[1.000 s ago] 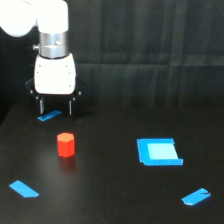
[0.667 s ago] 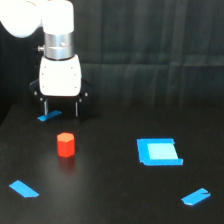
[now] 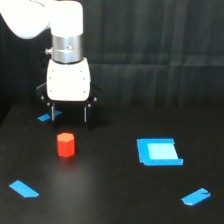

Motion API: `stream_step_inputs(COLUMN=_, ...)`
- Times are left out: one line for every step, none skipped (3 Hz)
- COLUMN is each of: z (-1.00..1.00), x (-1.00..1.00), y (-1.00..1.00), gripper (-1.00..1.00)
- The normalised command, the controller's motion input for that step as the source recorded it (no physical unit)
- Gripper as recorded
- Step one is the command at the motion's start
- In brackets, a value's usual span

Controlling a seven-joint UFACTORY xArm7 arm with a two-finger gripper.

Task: Pick up the red object from the table

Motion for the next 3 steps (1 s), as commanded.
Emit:
stream_step_inputs(z=0.22, x=0.02, y=-0.81, gripper=1.00)
stream_step_inputs(z=-0.04, x=0.01, y=-0.80, gripper=1.00)
stream_step_inputs(z=-0.11, x=0.08, y=-0.66, gripper=0.97)
